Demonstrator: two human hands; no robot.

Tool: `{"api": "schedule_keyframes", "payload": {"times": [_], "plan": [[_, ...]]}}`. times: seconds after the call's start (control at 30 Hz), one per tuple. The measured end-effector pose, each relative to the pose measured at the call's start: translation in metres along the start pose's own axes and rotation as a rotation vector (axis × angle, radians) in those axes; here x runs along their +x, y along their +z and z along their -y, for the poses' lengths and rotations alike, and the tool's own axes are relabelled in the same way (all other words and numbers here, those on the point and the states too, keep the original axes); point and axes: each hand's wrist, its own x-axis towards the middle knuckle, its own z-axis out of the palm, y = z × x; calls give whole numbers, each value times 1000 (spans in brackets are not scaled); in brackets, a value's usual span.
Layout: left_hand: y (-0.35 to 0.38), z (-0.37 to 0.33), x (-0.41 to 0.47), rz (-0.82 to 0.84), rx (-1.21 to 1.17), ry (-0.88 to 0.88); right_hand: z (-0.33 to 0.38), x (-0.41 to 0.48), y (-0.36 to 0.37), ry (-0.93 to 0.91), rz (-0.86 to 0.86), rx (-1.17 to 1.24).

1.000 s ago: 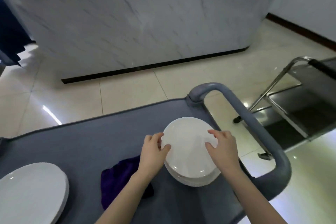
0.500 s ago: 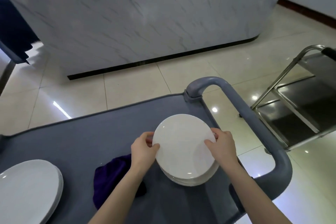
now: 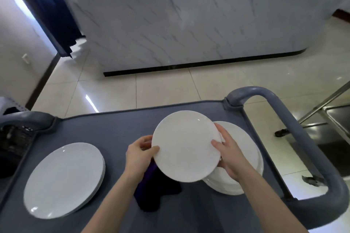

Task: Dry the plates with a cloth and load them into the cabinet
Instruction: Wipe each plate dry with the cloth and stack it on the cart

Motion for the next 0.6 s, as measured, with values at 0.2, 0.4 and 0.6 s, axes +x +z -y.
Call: {"api": "schedule_keyframes", "payload": {"times": [0.2, 0.4, 0.6], "plan": [[-39, 19, -10, -57, 17, 56, -5, 3, 18, 34, 27, 151], [-41, 61, -27, 182, 744, 231, -8, -3, 18, 25, -44, 177], [-41, 75, -27, 128, 784, 281, -11, -13, 19, 16, -65, 156]]}}
